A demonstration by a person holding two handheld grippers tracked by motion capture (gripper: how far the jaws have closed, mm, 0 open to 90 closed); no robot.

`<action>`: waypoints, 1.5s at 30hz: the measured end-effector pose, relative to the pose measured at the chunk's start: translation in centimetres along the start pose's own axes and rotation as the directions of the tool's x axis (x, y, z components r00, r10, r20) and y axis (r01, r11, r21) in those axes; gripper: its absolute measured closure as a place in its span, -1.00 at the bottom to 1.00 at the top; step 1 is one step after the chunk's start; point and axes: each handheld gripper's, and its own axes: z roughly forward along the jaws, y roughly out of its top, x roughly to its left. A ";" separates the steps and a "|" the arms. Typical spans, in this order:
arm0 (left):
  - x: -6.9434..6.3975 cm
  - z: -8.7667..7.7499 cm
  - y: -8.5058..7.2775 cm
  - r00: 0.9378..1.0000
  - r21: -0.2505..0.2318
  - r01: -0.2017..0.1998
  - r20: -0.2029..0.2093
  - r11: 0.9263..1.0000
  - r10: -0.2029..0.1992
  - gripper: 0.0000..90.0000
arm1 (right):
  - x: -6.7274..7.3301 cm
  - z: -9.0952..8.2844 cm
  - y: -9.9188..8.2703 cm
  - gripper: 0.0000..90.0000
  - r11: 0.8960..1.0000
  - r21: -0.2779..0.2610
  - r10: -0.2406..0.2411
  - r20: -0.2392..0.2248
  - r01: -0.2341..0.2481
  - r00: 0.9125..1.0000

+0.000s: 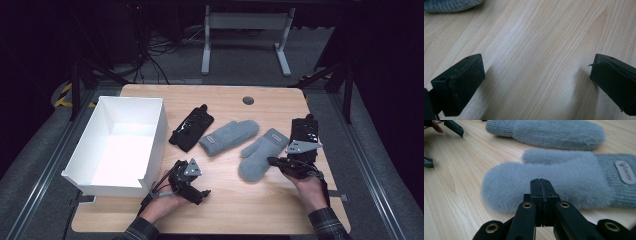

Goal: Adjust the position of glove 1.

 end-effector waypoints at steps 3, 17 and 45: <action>0.0 0.0 0.0 1.000 0.000 0.000 0.000 1.000 0.000 -1.00 | 0.0 0.8 0.5 1.00 1.000 0.007 -0.005 -0.006 0.005 1.000; 0.0 0.0 0.0 1.000 0.002 0.002 0.000 1.000 -0.002 -1.00 | -0.5 4.1 0.2 1.00 0.995 0.097 0.011 -0.011 -0.010 1.000; -0.1 0.0 0.0 1.000 0.002 0.005 -0.004 1.000 -0.005 -0.99 | 6.1 5.6 1.5 1.00 0.988 0.111 -0.088 -0.141 0.104 0.986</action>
